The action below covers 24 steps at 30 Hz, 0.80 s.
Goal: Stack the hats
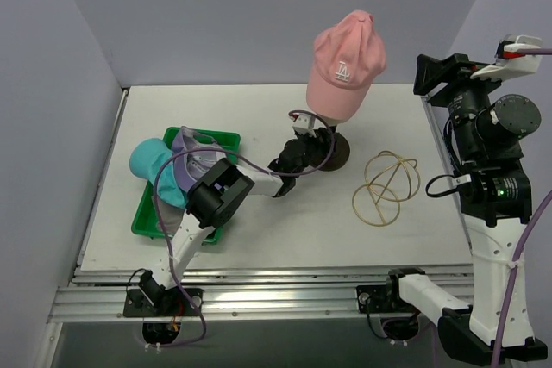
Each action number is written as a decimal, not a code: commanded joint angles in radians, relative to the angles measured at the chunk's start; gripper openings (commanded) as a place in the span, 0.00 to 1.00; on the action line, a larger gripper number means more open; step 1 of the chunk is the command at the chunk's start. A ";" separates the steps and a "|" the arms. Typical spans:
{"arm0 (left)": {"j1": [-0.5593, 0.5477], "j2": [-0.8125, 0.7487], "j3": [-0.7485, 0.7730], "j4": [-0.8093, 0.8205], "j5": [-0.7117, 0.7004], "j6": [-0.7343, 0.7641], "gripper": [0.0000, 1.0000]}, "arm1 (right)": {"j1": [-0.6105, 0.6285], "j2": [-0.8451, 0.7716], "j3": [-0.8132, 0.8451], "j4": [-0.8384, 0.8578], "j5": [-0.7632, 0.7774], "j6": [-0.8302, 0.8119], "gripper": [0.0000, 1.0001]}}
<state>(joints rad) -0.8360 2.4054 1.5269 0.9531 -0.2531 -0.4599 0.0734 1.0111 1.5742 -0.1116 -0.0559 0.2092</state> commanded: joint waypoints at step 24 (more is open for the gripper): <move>0.192 -0.005 0.000 0.219 0.544 -0.074 0.23 | 0.012 -0.013 -0.048 0.096 -0.035 -0.022 0.53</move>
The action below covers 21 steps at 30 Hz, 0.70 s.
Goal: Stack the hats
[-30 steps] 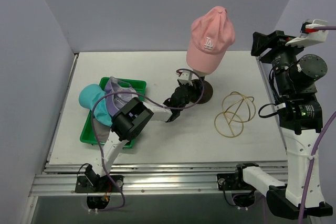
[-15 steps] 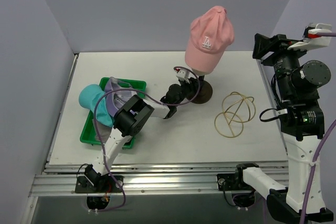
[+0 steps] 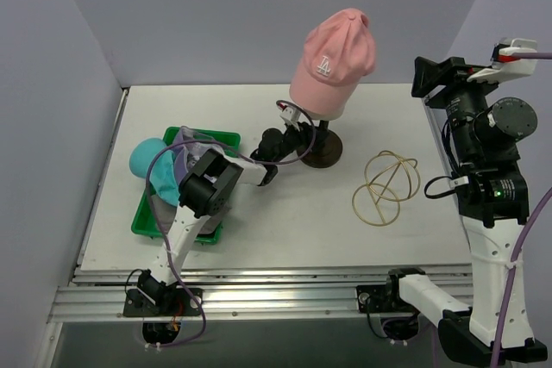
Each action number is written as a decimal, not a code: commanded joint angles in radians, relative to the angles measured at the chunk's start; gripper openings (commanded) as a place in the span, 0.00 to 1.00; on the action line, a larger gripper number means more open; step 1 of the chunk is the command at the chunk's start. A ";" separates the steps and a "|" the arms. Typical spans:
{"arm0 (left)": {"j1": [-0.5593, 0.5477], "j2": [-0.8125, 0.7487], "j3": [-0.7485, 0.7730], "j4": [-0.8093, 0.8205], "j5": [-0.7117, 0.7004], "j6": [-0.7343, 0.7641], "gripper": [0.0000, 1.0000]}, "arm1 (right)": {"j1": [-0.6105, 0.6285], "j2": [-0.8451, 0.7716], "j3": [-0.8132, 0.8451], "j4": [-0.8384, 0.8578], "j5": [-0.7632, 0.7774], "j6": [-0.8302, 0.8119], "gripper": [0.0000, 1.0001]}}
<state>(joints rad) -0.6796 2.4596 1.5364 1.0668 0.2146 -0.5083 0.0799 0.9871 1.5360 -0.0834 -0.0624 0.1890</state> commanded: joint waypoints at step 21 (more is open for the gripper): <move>0.201 -0.135 -0.082 0.067 0.322 -0.115 0.68 | 0.006 0.232 0.067 0.073 -0.137 0.181 0.50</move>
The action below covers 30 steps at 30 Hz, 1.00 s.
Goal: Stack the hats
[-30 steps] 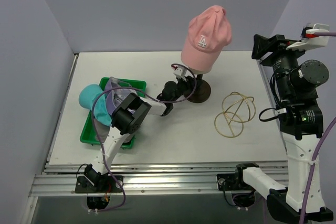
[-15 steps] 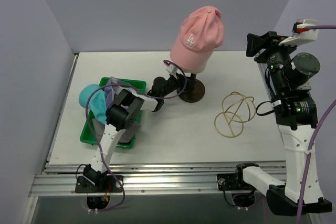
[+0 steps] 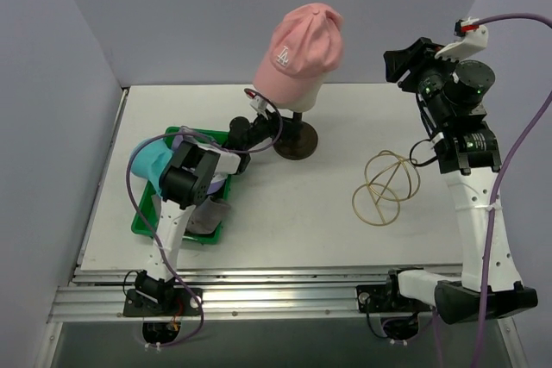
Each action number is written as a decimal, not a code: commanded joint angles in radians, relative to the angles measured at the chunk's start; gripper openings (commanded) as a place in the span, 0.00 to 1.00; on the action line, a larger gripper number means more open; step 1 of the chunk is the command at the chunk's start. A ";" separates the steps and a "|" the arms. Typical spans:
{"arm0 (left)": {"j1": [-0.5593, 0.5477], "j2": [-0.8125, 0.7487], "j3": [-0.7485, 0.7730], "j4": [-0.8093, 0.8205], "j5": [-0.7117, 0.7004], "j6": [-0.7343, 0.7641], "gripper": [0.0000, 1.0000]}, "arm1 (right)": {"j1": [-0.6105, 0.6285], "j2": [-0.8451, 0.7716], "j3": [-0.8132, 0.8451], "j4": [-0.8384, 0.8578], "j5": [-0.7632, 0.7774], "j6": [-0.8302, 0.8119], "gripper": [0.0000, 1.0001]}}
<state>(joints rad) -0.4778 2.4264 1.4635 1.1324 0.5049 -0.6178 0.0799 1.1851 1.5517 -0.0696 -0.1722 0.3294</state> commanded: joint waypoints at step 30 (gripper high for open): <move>0.050 -0.771 -0.623 -0.035 -0.382 -0.033 0.88 | 0.015 0.696 0.605 0.031 -0.130 0.105 0.43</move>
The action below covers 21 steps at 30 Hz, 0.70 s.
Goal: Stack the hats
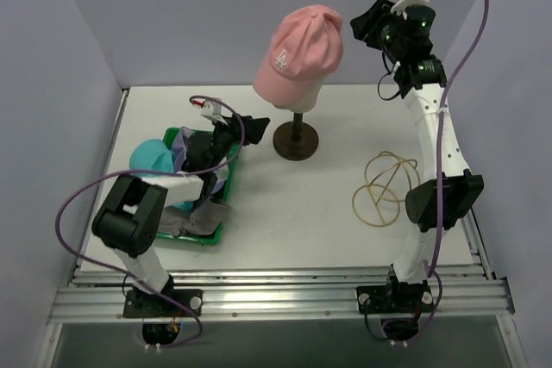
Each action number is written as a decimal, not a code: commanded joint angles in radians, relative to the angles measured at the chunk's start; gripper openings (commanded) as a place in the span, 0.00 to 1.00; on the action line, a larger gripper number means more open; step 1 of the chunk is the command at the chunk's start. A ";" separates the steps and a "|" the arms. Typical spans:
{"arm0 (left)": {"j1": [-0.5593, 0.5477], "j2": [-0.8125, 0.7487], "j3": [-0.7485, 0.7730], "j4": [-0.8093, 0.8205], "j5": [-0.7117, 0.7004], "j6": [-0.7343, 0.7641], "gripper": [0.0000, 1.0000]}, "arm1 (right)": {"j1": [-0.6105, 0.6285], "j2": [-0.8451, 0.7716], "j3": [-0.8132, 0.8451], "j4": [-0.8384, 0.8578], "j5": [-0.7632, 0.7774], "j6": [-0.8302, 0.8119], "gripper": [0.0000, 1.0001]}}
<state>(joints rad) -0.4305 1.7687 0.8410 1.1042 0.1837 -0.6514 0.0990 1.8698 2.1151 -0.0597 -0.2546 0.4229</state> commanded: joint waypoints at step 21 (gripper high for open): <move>-0.073 -0.206 0.179 -0.142 -0.067 0.015 0.90 | 0.004 0.055 -0.055 0.136 -0.183 0.047 0.40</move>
<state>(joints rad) -0.5037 1.5448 0.9588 0.9279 0.1123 -0.6228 0.0990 1.9266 2.0735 -0.0002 -0.3958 0.4538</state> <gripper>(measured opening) 0.904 0.402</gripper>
